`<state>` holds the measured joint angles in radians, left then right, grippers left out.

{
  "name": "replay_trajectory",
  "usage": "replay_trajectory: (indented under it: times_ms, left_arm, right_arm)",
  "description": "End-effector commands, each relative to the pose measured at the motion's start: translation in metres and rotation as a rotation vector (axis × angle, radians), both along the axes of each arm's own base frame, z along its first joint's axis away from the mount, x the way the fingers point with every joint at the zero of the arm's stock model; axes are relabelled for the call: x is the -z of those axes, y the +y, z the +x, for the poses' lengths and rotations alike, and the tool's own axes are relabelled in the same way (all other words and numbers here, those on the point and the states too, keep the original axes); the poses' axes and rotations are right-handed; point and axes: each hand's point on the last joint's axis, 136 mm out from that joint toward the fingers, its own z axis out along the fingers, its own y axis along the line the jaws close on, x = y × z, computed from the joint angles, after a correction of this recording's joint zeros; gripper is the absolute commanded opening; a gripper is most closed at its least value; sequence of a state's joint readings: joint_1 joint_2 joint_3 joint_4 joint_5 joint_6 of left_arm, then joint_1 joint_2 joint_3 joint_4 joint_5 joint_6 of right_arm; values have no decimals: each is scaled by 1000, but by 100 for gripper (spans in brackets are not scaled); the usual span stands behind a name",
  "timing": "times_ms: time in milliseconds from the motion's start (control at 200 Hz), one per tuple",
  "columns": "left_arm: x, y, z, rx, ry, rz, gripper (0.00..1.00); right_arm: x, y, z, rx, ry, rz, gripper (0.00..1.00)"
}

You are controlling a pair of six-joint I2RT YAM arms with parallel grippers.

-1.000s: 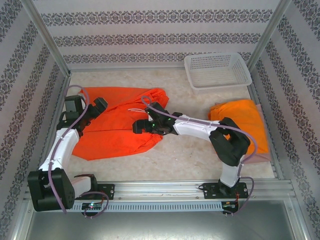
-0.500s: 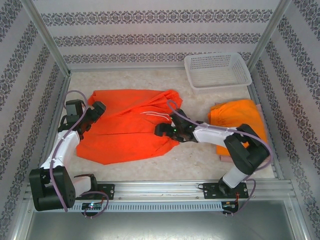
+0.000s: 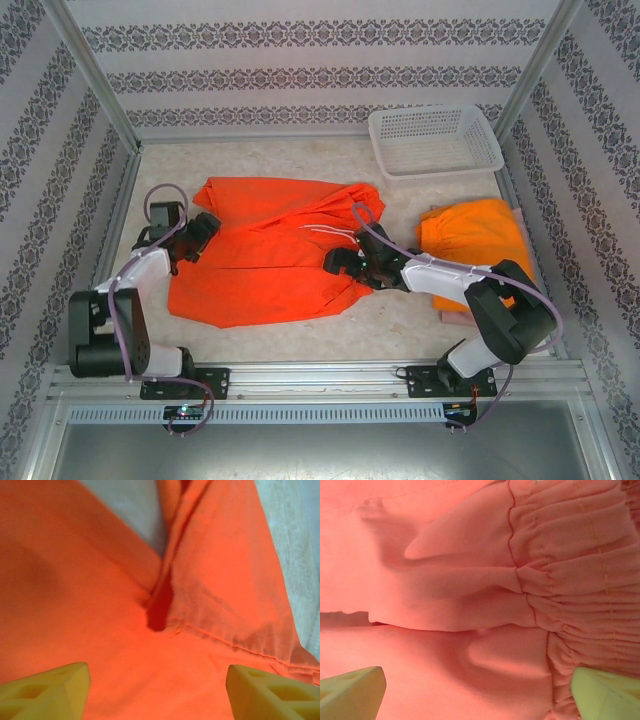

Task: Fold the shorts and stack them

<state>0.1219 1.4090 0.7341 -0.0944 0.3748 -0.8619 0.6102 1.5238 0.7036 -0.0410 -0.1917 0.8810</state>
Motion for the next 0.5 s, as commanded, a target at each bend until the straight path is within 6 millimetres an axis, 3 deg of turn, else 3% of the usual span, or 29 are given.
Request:
replay_trajectory:
  times_ms: [0, 495]
  left_arm:
    - [-6, -8, 28, 33, -40, -19, 65]
    - [26, -30, 60, 81, 22, -82, 34]
  right_arm:
    - [21, -16, -7, 22, 65, -71, 98]
    - [28, -29, -6, 36, 83, -67, 98]
